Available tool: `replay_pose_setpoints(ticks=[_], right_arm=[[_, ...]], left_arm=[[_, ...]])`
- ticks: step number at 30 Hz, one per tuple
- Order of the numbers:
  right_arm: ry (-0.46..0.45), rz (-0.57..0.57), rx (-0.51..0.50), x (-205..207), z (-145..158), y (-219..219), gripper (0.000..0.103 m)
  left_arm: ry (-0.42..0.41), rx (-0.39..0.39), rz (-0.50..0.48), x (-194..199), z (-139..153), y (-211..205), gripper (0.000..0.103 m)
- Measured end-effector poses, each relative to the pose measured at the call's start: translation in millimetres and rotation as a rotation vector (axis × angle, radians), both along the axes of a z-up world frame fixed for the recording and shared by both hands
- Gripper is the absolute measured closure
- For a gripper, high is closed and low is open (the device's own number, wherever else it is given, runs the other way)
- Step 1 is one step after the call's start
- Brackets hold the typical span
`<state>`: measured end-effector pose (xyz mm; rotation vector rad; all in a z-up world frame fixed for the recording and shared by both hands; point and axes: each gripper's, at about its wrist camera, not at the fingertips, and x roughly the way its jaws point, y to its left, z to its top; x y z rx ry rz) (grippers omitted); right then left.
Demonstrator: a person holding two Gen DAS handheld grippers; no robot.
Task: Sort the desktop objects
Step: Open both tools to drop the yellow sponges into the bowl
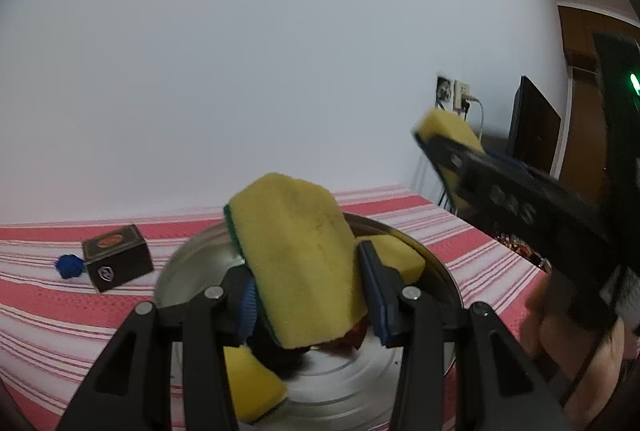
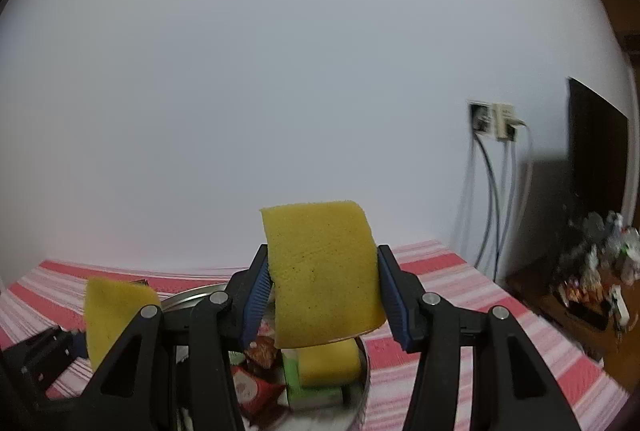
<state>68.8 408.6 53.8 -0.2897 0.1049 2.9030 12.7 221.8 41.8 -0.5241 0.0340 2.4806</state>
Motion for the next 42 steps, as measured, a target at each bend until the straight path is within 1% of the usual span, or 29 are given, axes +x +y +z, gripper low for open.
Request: replay_pose_setpoints(ticks=[3, 5, 8, 10, 11, 13, 15, 16, 17, 18, 19, 20, 21, 22, 23, 24, 26, 28, 32, 34, 36, 37, 38, 40, 42], right_arm=[[-0.026, 0.023, -0.001, -20, 2, 3, 0.049], [-0.06, 0.052, -0.009, -34, 1, 2, 0.049], [-0.108, 0.087, 0.021, -53, -3, -4, 0.049], [-0.158, 0.114, 0.026, -66, -8, -7, 0.049], [-0.177, 0.124, 0.019, -72, -9, -5, 0.049], [-0.209, 0.142, -0.013, -79, -11, -2, 0.049], [-0.237, 0.177, -0.05, -83, -13, 1, 0.047], [-0.247, 0.178, -0.063, -84, -14, 1, 0.045], [-0.259, 0.175, -0.069, -87, -15, 4, 0.035], [-0.272, 0.174, -0.074, -87, -17, 4, 0.026], [-0.269, 0.17, -0.079, -85, -17, 4, 0.025], [-0.256, 0.166, -0.082, -83, -16, 7, 0.025], [-0.225, 0.164, -0.088, -77, -16, 7, 0.024], [-0.206, 0.166, -0.093, -73, -15, 7, 0.021], [-0.193, 0.161, -0.095, -70, -16, 7, 0.012], [-0.191, 0.15, -0.095, -70, -14, 8, 0.01], [-0.177, 0.118, -0.094, -69, -16, 7, 0.01], [-0.162, 0.106, -0.107, -67, -19, 7, 0.01], [-0.216, 0.125, -0.14, -79, -22, 10, 0.01], [-0.232, 0.126, -0.133, -81, -20, 11, 0.01], [-0.244, 0.133, -0.13, -81, -16, 12, 0.01], [-0.233, 0.14, -0.147, -79, -13, 14, 0.01], [-0.209, 0.144, -0.171, -74, -11, 17, 0.01], [-0.12, 0.127, -0.223, -60, -7, 24, 0.01], [-0.013, 0.075, -0.25, -39, -8, 29, 0.01]], left_arm=[[-0.031, -0.001, -0.017, -8, -5, 6, 0.059], [-0.053, -0.004, -0.021, -15, -9, 9, 0.059], [-0.086, -0.017, -0.022, -25, -15, 14, 0.059], [-0.111, -0.022, -0.023, -32, -18, 16, 0.059], [-0.125, -0.024, -0.026, -35, -20, 17, 0.057], [-0.141, -0.027, -0.025, -40, -24, 17, 0.052], [-0.147, -0.028, -0.016, -41, -25, 17, 0.038], [-0.143, -0.025, -0.018, -42, -25, 16, 0.034], [-0.132, -0.024, -0.02, -40, -24, 15, 0.028], [-0.125, -0.027, -0.016, -38, -23, 15, 0.019], [-0.12, -0.032, -0.011, -38, -22, 15, 0.014], [-0.114, -0.033, -0.005, -37, -22, 14, 0.004], [-0.105, -0.031, 0.004, -36, -21, 12, 0.001], [-0.098, -0.031, 0.013, -36, -21, 11, 0.001], [-0.09, -0.039, 0.025, -36, -20, 11, 0.001], [-0.087, -0.047, 0.034, -37, -20, 11, 0.001], [-0.091, -0.07, 0.057, -41, -23, 10, 0.001], [-0.104, -0.067, 0.056, -44, -24, 9, 0.001], [-0.115, -0.059, 0.075, -46, -26, 7, 0.001], [-0.119, -0.06, 0.093, -48, -26, 4, 0.001], [-0.127, -0.036, 0.105, -51, -23, -2, 0.001], [-0.131, -0.018, 0.109, -52, -22, -5, 0.001], [-0.134, 0.003, 0.116, -52, -22, -9, 0.001], [-0.14, 0.031, 0.13, -54, -21, -14, 0.001], [-0.14, 0.037, 0.159, -56, -22, -17, 0.001]])
